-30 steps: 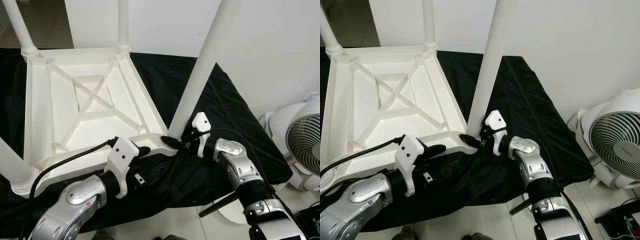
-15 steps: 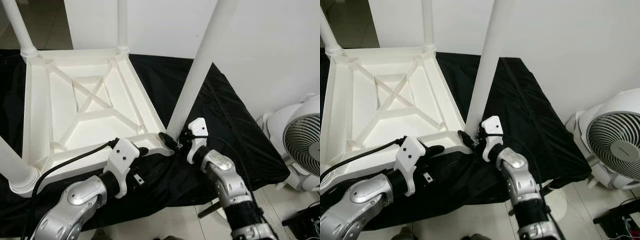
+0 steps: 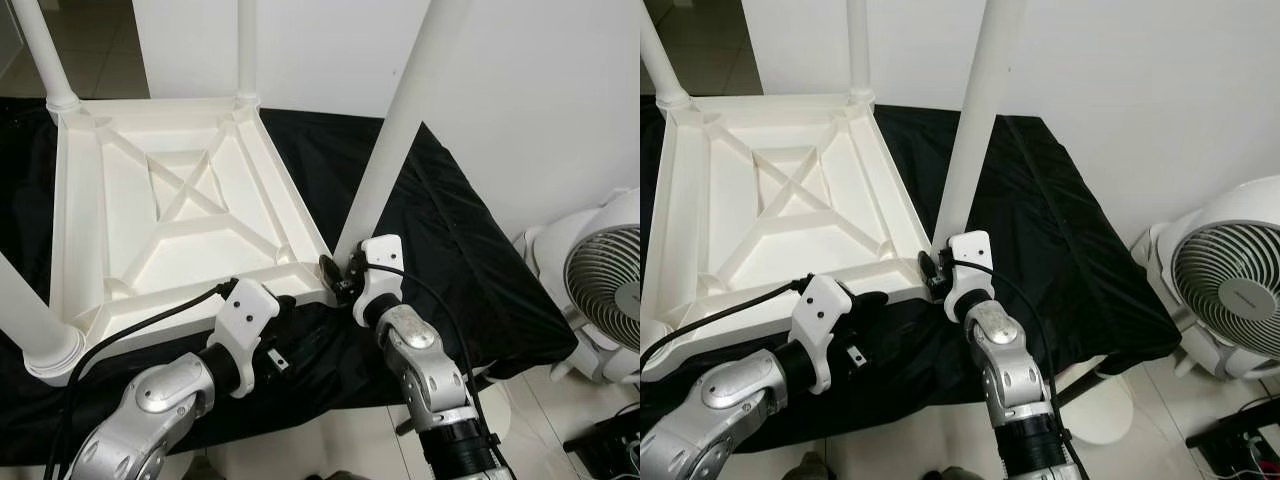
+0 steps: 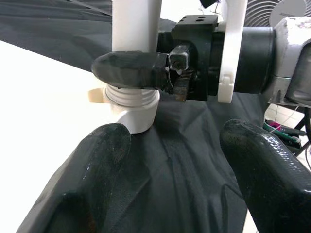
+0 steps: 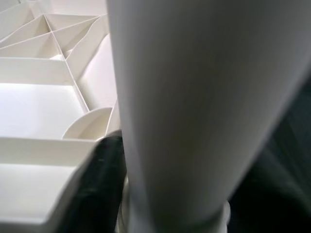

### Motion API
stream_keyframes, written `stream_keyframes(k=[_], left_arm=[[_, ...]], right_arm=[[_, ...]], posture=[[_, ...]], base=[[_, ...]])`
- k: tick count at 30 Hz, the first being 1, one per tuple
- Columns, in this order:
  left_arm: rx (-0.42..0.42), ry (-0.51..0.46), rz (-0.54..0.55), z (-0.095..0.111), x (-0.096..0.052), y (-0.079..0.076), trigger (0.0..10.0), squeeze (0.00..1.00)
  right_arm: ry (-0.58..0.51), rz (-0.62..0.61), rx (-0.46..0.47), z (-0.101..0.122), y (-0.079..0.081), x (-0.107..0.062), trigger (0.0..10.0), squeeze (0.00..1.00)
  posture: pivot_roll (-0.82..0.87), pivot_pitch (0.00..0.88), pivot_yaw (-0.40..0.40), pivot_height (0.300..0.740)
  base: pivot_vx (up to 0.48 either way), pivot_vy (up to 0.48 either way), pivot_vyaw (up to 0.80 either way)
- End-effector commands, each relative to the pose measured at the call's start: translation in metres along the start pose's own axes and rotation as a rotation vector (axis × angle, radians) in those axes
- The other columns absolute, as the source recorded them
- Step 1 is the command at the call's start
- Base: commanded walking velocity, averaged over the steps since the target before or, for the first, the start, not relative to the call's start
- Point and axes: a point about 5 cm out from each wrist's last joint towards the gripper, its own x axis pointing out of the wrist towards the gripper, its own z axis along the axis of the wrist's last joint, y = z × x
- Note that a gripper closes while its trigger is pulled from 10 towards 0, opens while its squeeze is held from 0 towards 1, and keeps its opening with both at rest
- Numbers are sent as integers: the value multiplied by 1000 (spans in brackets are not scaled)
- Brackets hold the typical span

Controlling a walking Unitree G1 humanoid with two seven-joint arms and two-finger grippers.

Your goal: Building children table

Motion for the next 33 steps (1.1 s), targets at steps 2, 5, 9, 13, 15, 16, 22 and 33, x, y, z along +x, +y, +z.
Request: stream_keyframes(k=[2, 5, 9, 13, 15, 16, 22, 33], left_arm=[[1, 6, 44, -2, 1, 1, 10000, 0], [1, 6, 44, -2, 1, 1, 10000, 0], [2, 6, 44, -2, 1, 2, 10000, 0], [4, 8, 48, -2, 1, 4, 10000, 0], [4, 8, 49, -1, 1, 5, 10000, 0], [5, 8, 49, -1, 0, 5, 10000, 0], [10, 6, 47, 0, 0, 7, 10000, 0], [9, 2, 45, 3, 0, 7, 10000, 0]], right_arm=[[2, -1, 34, -1, 3, -1, 10000, 1000], [2, -1, 34, -1, 3, -1, 10000, 1000], [-6, 9, 38, 1, 1, -2, 10000, 1000], [-11, 166, -41, 4, -20, 1, 10000, 0], [-7, 214, -66, 5, -27, 1, 10000, 0], [-4, 296, -93, 8, -33, 1, 10000, 0], [16, 517, -165, 11, -43, 1, 10000, 0], [79, 679, -203, 1, -52, 13, 9922, 0]], posture=[[207, 56, -140, 740], [207, 56, -140, 740], [207, 57, -139, 740], [207, 64, -128, 740], [207, 64, -127, 740], [207, 67, -123, 740], [209, 71, -115, 740], [218, 70, -105, 740]], base=[[0, 0, 0], [0, 0, 0], [0, 0, 0], [0, 0, 0], [0, 0, 0], [0, 0, 0], [0, 0, 0], [0, 0, 0]])
